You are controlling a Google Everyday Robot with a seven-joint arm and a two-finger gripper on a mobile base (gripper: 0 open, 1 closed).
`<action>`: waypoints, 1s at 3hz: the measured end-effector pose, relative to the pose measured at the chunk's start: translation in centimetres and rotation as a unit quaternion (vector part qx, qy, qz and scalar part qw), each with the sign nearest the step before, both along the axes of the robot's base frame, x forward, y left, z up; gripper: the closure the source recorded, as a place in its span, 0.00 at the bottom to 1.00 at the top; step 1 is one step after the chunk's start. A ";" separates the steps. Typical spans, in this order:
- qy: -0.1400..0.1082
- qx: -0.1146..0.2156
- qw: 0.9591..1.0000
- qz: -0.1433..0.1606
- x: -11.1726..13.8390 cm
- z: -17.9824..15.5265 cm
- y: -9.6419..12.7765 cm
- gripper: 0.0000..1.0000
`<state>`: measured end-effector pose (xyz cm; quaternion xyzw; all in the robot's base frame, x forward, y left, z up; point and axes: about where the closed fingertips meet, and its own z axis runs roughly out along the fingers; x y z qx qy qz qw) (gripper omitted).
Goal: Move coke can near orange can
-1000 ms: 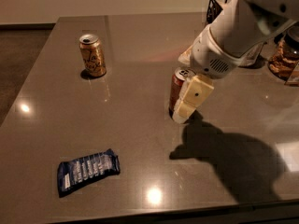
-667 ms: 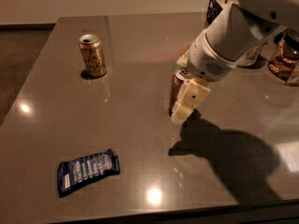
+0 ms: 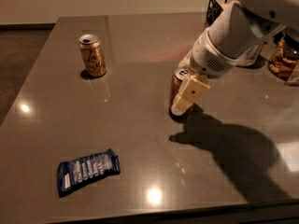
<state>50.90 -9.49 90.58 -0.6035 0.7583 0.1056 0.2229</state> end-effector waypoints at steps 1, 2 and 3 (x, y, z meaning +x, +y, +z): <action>0.007 -0.003 1.000 -0.001 0.1 -0.2 0.1 0.41; 0.016 0.004 1.000 -0.009 0.5 0.5 0.3 0.64; 0.026 0.012 0.999 -0.016 2.4 2.0 1.0 0.87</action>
Offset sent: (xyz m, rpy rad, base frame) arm 0.0133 0.0040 0.0164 0.0287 0.0555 -0.0435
